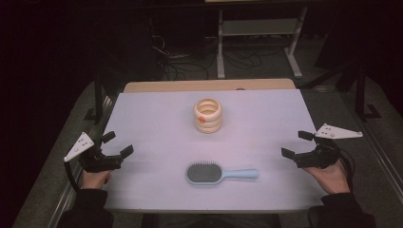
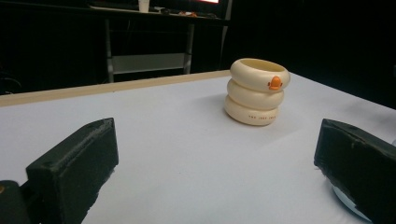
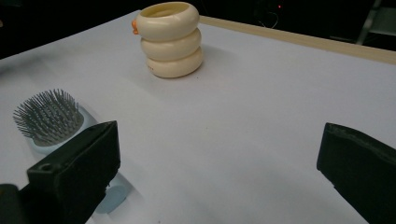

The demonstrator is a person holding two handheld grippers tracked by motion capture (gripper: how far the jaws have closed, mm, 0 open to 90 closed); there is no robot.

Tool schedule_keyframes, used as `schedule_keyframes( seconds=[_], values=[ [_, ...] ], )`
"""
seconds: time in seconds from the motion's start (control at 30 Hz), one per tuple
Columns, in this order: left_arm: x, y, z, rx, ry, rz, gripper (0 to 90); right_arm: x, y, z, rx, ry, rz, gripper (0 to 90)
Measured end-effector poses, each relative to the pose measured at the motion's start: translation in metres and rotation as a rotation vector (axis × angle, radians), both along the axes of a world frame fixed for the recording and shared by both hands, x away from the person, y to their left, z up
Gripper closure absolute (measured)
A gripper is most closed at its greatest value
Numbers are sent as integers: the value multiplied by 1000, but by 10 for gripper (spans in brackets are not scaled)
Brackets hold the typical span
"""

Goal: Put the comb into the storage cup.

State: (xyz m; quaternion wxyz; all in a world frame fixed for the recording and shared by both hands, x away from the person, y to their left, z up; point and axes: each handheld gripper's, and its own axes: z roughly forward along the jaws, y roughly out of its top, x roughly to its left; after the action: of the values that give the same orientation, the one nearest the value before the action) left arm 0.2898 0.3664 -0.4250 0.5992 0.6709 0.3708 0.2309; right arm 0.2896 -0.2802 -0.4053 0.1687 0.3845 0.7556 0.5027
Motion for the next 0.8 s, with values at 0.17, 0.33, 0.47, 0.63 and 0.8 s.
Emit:
schedule_keyframes(
  seconds=[0.17, 0.33, 0.47, 0.63, 0.8],
  values=[
    [-1, 0, 0, -6, 0, 0, 0, 3, 5, 6, -9, 1, 19, 0],
    [-2, 1, 0, -12, -2, 5, 0, 6, 10, 12, -37, 6, 30, 0],
    [-2, 0, -1, -17, 4, 3, 0, 8, 13, 18, -42, 3, 49, 0],
    [-3, -1, -1, -13, 3, 2, 0, 10, 16, 22, -54, 7, 68, 0],
    [-3, -1, -1, -13, 4, 1, 0, 12, 20, 28, -66, 6, 87, 0]
  ],
)
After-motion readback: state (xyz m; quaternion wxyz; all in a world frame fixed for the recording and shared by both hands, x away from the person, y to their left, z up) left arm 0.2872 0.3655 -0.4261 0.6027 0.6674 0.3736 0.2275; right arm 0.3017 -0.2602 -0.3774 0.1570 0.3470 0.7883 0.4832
